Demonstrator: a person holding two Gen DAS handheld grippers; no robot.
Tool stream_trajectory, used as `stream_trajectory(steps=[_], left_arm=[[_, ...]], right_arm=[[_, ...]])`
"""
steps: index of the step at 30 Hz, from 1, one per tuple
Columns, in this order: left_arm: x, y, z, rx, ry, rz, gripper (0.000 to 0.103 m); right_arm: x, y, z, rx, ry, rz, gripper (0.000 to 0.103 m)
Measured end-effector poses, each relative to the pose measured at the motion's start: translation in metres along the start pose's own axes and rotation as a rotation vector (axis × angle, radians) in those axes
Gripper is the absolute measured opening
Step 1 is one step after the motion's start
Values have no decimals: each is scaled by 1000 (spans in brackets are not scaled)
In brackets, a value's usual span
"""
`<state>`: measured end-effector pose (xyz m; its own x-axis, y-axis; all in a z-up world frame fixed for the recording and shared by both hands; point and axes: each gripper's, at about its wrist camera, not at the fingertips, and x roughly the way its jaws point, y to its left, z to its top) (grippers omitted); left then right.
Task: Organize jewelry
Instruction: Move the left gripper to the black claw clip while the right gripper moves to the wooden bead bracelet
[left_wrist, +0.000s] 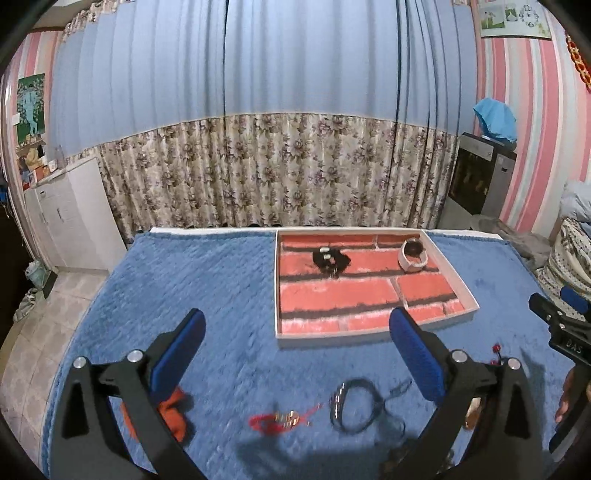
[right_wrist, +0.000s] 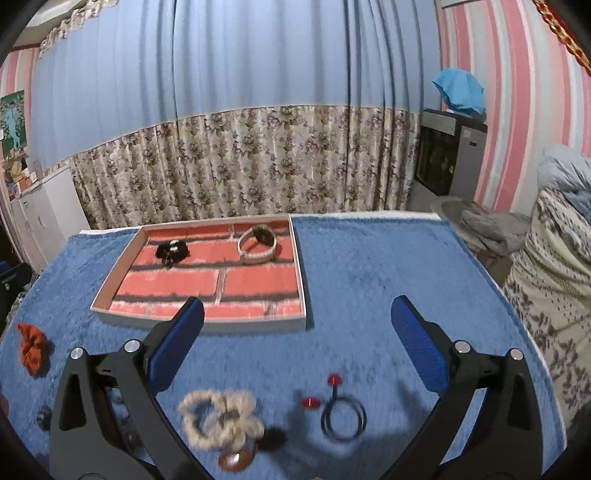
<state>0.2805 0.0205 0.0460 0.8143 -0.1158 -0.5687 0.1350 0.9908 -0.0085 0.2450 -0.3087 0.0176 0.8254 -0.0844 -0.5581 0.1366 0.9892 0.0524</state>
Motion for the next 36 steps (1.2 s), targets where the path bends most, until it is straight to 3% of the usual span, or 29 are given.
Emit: stream_trajectory(steps=[9, 18, 36], left_arm=[[-32, 14, -64, -59, 29, 3, 98], [-44, 6, -115, 0, 14, 79, 98], [-27, 15, -152, 29, 65, 68, 98]], right_arm=[[-32, 25, -64, -24, 16, 23, 99], [-46, 54, -101, -51, 10, 32, 99], [-30, 78, -133, -107, 96, -2, 99]])
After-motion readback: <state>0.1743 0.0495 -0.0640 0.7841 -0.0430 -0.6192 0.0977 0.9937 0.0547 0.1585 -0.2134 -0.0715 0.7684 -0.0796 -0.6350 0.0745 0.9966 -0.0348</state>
